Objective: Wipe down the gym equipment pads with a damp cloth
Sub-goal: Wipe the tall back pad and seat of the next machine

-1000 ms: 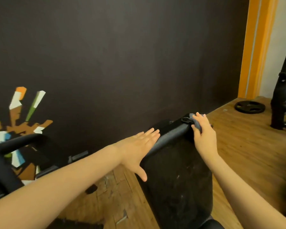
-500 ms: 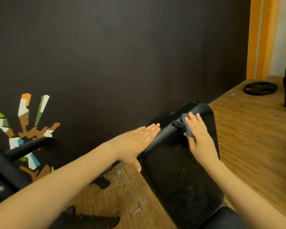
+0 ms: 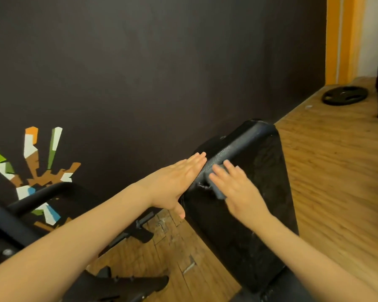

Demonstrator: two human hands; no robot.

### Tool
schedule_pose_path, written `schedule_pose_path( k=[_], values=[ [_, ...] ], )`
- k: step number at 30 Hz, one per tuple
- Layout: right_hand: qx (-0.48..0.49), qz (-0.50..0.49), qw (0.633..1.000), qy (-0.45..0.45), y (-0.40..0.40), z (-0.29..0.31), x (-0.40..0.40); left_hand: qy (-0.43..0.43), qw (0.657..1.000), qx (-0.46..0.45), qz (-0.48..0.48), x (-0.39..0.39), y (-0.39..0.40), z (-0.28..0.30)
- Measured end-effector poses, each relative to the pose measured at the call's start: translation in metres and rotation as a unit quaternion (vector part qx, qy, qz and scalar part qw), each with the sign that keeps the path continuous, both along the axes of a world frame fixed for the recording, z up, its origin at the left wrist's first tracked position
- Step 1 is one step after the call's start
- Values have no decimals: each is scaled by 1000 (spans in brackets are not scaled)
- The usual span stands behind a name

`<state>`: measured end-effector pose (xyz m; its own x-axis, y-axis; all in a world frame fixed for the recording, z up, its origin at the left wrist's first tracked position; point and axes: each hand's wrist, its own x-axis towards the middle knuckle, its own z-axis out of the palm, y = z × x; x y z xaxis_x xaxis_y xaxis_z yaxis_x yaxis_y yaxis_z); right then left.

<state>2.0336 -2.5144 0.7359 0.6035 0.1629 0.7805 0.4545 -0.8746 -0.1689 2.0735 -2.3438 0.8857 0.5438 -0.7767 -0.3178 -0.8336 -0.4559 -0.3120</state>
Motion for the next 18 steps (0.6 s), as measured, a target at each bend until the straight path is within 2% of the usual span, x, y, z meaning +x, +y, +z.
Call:
schedule_pose_path(
  k=[3,7,9,11,13,14,16,18],
  values=[
    [137,-67,987,58,-43,10,12,5,1000,-3,9,0,0,-1],
    [257,-97,959,67,-75,19,25,3,1000,4,17,-1,-2,-2],
    [375,-110,917,79,-76,24,28,0,1000,4,20,-2,-4,-1],
    [454,-135,876,95,-64,28,30,3,1000,6,25,-2,-4,0],
    [470,-154,864,91,-39,29,27,6,1000,5,27,-2,-4,0],
    [462,-146,871,84,-22,28,22,4,1000,5,27,-3,-4,1],
    [415,-92,902,76,14,21,4,-4,1000,8,21,-4,-4,1],
    [312,-46,946,80,46,6,-16,-11,1000,13,18,-4,-4,1]
  ],
)
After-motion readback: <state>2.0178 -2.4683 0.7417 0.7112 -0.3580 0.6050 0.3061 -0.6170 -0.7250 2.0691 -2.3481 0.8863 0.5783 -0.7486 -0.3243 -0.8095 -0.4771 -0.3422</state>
